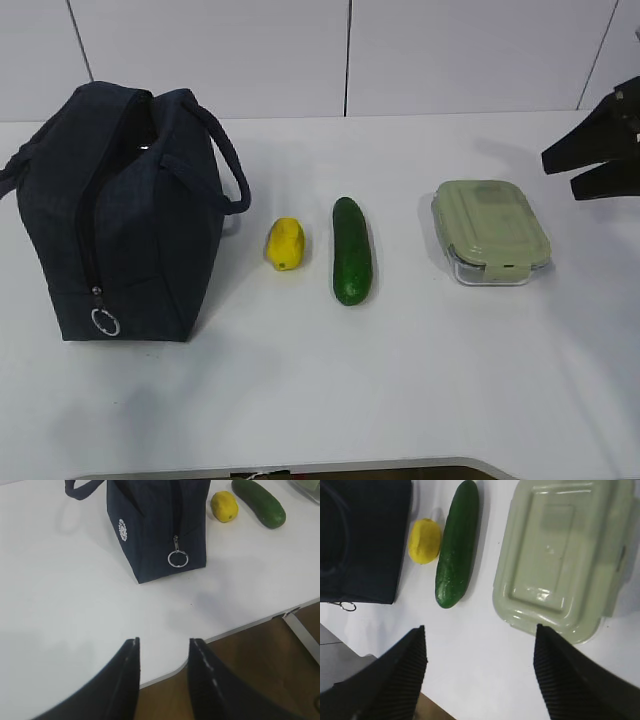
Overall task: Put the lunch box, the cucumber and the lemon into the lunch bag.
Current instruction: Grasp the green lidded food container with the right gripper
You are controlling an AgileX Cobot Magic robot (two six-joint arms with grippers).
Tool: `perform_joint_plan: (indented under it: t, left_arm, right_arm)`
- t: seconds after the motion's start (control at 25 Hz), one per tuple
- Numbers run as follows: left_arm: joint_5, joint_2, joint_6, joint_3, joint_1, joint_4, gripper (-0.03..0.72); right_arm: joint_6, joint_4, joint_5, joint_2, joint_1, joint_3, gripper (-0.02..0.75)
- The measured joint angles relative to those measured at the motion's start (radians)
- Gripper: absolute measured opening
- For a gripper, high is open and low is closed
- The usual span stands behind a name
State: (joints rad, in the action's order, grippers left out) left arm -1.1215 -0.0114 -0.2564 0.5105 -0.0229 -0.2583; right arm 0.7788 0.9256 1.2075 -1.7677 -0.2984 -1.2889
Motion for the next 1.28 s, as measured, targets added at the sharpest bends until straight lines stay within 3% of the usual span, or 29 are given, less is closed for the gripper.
perform_joint_plan:
  t: [0.36, 0.84, 1.28]
  left_arm:
    - [0.0, 0.0, 0.0, 0.0, 0.0, 0.0, 0.239]
    - [0.0, 0.0, 0.0, 0.0, 0.0, 0.0, 0.239]
    - [0.0, 0.0, 0.0, 0.0, 0.0, 0.0, 0.239]
  right_arm:
    - [-0.008, -0.096, -0.001, -0.055, 0.0, -0.085, 0.532]
    - [-0.09, -0.125, -0.001, -0.062, 0.0, -0.091, 0.533]
    - [-0.094, -0.126, -0.001, -0.218, 0.0, -0.196, 0.533]
